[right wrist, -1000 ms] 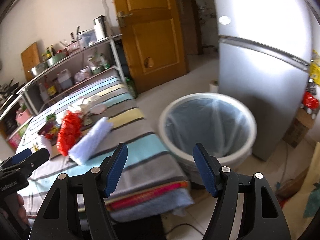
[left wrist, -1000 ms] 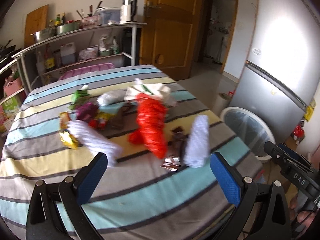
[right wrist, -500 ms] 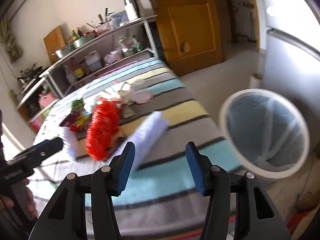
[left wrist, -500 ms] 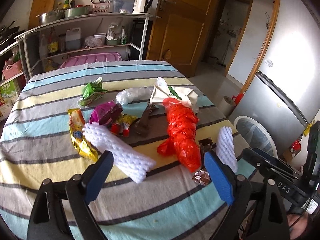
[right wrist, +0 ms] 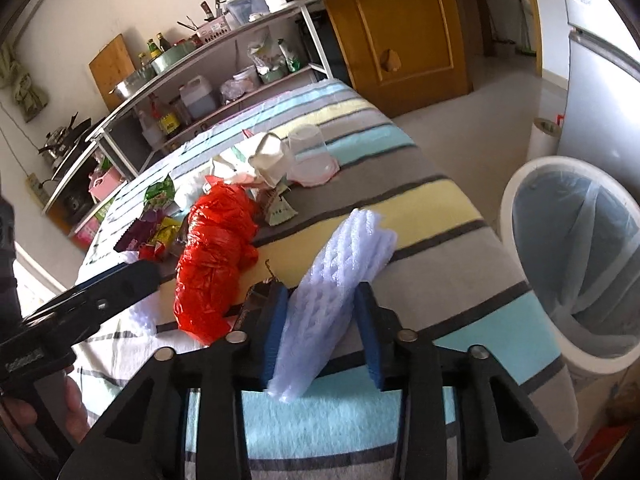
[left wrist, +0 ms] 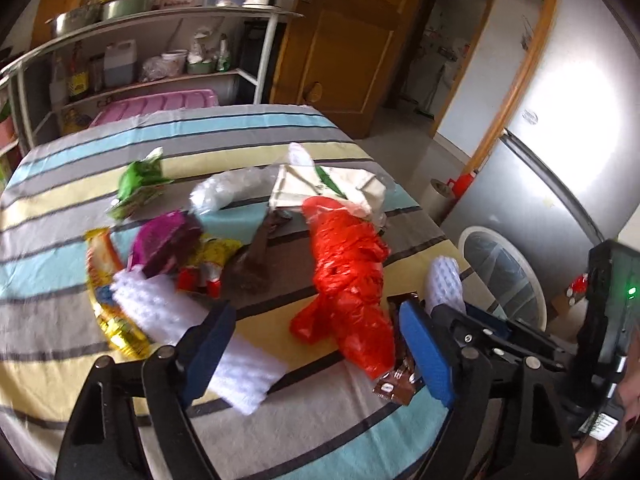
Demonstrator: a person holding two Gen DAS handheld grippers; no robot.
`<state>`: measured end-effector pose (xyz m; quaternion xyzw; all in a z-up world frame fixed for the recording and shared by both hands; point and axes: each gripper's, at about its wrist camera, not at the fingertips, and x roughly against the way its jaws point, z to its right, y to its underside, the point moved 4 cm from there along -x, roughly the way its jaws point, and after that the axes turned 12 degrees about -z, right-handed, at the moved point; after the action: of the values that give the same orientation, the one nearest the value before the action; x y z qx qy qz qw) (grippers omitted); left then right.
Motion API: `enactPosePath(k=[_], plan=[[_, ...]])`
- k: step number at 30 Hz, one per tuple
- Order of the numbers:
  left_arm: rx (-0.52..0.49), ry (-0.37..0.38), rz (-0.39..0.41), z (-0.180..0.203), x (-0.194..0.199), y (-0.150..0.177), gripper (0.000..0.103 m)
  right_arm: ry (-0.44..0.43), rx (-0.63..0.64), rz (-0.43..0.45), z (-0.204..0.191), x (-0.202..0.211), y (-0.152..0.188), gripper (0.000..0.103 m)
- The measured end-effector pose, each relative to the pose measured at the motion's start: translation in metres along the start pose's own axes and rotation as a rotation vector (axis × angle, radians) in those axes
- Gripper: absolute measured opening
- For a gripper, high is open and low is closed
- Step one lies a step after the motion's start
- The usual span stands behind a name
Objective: Collect trash
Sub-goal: 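Grasp the red plastic bag with the left tool while the right tool grasps the white foam sleeve, then carry both items over the white bin and open both tools to drop them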
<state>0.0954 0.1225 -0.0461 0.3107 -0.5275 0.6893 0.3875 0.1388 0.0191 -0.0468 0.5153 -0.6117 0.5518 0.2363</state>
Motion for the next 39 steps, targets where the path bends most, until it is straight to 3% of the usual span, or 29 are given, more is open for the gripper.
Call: enactPosePath(k=[3, 5, 9, 13, 20, 26, 39], plan=[[-0.015, 0.032, -0.034, 0.007, -0.011, -0.004, 0.073, 0.004, 0.011, 0.007, -0.001, 0.004, -0.001, 0.023], [-0.030, 0.015, -0.046, 0.011, -0.018, -0.006, 0.070, -0.005, 0.003, 0.016, 0.003, 0.006, -0.003, 0.017], [-0.046, 0.005, -0.068, 0.016, -0.028, -0.009, 0.053, 0.013, 0.005, 0.029, 0.006, 0.009, -0.005, 0.016], [-0.054, -0.003, -0.067, 0.019, -0.030, -0.010, 0.044, 0.005, -0.002, 0.030, 0.010, 0.010, -0.005, 0.016], [-0.046, 0.001, -0.061, 0.018, -0.031, -0.012, 0.041, 0.005, -0.002, 0.034, 0.011, 0.010, -0.004, 0.015], [-0.053, -0.007, -0.006, 0.021, -0.009, -0.013, 0.041, -0.007, 0.007, 0.045, 0.010, 0.017, -0.004, 0.012], [-0.117, 0.012, 0.066, 0.049, 0.027, -0.022, 0.041, -0.041, 0.001, 0.125, 0.017, 0.060, -0.003, 0.008]])
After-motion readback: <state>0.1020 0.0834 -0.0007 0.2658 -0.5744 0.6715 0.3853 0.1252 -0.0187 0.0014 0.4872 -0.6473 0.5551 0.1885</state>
